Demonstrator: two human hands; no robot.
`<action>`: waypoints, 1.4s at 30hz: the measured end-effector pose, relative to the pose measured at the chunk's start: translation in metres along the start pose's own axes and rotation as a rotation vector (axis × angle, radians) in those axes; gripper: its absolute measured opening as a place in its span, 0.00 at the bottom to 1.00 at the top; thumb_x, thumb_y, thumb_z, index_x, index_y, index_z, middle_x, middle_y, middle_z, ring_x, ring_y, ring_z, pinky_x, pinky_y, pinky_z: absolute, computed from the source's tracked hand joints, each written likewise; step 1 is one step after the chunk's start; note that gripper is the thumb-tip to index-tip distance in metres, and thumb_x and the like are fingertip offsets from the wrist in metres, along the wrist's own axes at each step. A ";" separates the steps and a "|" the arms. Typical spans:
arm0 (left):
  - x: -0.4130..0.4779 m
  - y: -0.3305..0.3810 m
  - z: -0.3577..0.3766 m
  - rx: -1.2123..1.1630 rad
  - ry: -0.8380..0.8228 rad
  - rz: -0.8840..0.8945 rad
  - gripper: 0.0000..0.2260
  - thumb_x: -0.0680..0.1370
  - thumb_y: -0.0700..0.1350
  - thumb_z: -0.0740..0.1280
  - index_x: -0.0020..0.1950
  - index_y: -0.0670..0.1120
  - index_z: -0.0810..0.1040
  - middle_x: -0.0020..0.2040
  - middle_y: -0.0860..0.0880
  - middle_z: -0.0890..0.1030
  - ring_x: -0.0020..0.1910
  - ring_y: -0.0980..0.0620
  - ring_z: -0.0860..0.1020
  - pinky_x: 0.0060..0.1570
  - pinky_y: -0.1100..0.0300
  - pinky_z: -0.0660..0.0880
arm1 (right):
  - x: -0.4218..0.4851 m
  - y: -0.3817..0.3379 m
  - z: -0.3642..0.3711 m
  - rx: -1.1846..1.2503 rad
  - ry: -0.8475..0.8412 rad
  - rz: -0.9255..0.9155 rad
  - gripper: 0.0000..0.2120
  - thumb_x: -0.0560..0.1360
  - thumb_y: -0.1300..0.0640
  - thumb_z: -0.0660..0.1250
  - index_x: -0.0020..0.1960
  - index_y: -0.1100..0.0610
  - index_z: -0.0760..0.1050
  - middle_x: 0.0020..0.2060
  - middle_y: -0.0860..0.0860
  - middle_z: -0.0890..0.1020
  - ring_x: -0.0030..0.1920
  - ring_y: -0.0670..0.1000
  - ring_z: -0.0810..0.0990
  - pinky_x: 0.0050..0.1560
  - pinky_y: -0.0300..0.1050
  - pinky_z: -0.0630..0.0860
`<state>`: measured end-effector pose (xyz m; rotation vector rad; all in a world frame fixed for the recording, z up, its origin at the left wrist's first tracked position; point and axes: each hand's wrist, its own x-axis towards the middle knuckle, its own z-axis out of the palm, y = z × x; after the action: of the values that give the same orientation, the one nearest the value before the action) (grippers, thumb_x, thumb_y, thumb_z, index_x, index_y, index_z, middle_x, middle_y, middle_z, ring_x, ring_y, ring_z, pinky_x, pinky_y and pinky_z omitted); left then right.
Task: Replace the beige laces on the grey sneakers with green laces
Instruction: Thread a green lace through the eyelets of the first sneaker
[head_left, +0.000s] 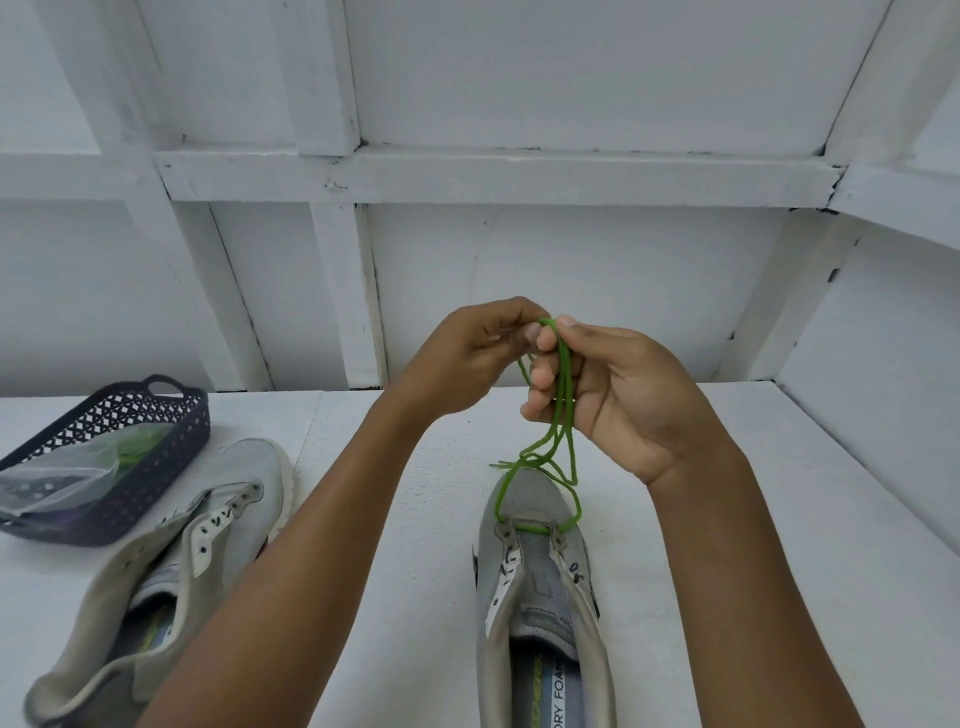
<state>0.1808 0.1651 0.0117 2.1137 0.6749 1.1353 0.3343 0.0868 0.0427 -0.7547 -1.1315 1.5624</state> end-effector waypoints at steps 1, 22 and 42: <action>-0.001 -0.004 0.001 0.001 0.019 -0.014 0.07 0.82 0.38 0.63 0.53 0.42 0.80 0.47 0.47 0.83 0.48 0.55 0.81 0.53 0.62 0.76 | -0.001 0.000 0.000 0.003 0.002 -0.001 0.14 0.83 0.57 0.56 0.43 0.61 0.75 0.29 0.55 0.78 0.28 0.51 0.78 0.35 0.46 0.80; -0.007 -0.082 0.003 0.585 0.184 -0.444 0.09 0.82 0.41 0.58 0.50 0.50 0.77 0.43 0.55 0.79 0.43 0.50 0.76 0.42 0.56 0.72 | -0.001 0.004 0.003 0.035 -0.026 0.032 0.13 0.82 0.58 0.56 0.44 0.61 0.74 0.29 0.54 0.78 0.28 0.51 0.77 0.36 0.46 0.80; -0.015 -0.090 0.006 -0.094 0.521 -0.544 0.14 0.85 0.49 0.58 0.44 0.45 0.76 0.36 0.54 0.75 0.35 0.59 0.71 0.37 0.66 0.68 | -0.002 -0.001 0.000 0.089 -0.080 -0.015 0.09 0.75 0.55 0.60 0.42 0.60 0.73 0.29 0.54 0.77 0.28 0.52 0.77 0.35 0.46 0.79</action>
<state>0.1662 0.2131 -0.0646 1.4133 1.3086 1.3577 0.3355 0.0849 0.0429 -0.6281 -1.1157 1.6318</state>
